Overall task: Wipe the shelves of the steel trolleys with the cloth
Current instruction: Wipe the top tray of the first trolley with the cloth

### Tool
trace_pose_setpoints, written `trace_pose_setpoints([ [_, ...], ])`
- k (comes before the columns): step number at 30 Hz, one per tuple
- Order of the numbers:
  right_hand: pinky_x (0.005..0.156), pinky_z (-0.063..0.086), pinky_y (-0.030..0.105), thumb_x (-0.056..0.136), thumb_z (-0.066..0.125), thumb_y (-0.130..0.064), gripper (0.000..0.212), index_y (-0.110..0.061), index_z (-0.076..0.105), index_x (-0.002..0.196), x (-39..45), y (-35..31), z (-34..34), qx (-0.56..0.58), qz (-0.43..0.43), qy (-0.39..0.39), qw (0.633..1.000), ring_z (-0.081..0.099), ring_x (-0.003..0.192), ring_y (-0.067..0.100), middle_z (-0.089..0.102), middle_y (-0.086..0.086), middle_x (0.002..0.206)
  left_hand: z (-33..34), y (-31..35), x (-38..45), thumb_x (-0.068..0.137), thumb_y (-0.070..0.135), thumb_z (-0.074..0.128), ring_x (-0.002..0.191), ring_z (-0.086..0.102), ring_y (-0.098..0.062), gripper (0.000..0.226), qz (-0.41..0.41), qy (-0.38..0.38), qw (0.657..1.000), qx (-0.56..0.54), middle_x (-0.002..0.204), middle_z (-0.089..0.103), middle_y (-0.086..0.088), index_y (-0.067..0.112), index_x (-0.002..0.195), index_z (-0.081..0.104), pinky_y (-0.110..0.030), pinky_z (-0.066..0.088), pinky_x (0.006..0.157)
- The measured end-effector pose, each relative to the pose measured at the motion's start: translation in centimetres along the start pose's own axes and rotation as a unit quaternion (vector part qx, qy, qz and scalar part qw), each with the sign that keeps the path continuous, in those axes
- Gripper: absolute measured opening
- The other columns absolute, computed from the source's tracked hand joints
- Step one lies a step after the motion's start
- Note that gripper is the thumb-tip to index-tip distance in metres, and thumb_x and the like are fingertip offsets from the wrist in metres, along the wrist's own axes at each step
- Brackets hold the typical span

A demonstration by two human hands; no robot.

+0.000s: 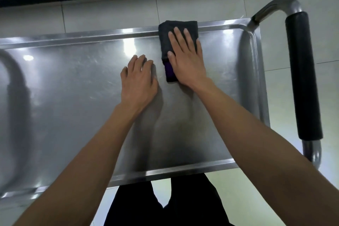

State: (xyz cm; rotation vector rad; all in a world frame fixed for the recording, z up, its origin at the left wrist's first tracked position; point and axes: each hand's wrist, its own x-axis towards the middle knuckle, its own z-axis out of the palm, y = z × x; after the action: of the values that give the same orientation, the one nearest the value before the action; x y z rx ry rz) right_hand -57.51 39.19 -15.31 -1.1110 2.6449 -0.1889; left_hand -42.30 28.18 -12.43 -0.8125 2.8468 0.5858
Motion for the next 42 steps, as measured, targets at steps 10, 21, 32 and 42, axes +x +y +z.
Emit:
trace_pose_setpoints([
  [10, 0.124, 0.002, 0.052, 0.105, 0.016, -0.044, 0.060, -0.025, 0.002, 0.160, -1.8, 12.9, -3.1, 0.019, 0.101, 0.019, 0.995, -0.008, 0.154, 0.018, -0.002, -0.004, 0.168, 1.6, 6.4, 1.9, 0.096, 0.028, 0.048, 0.147, 0.021, -0.032, 0.045, 0.028, -0.040, 0.998, 0.034, 0.153, 0.035, -0.008, 0.017, 0.139, 0.049, -0.055, 0.027, 0.113],
  [21, 0.124, 0.001, 0.050, 0.105, 0.016, -0.043, 0.060, -0.023, 0.002, 0.160, -3.6, 15.3, -3.1, 0.016, 0.097, 0.017, 0.995, -0.007, 0.154, 0.019, -0.002, -0.001, 0.168, 1.9, 6.8, 1.9, 0.096, 0.025, 0.041, 0.144, 0.025, -0.031, 0.045, 0.030, -0.059, 0.992, 0.103, 0.152, 0.036, -0.008, 0.016, 0.140, 0.048, -0.055, 0.037, 0.106],
  [32, 0.123, 0.005, 0.053, 0.106, 0.019, -0.042, 0.060, -0.023, 0.002, 0.160, -12.6, 12.8, -0.8, 0.020, 0.125, 0.027, 0.992, -0.004, 0.154, 0.022, 0.000, 0.000, 0.168, 1.6, 6.4, 1.0, 0.098, 0.028, 0.042, 0.149, 0.018, -0.031, 0.048, 0.044, -0.060, 0.992, 0.098, 0.157, 0.029, -0.009, 0.018, 0.145, 0.042, -0.055, 0.031, 0.110],
  [42, 0.123, 0.004, 0.055, 0.107, 0.018, -0.042, 0.059, -0.022, 0.003, 0.160, -10.7, 7.5, 0.6, 0.010, 0.074, 0.033, 0.997, -0.005, 0.154, 0.024, 0.000, 0.002, 0.168, 0.4, 2.9, -4.5, 0.096, 0.021, 0.051, 0.143, 0.031, -0.030, 0.043, -0.032, 0.000, 0.998, 0.045, 0.148, 0.043, -0.010, 0.012, 0.138, 0.053, -0.051, 0.032, 0.111],
])
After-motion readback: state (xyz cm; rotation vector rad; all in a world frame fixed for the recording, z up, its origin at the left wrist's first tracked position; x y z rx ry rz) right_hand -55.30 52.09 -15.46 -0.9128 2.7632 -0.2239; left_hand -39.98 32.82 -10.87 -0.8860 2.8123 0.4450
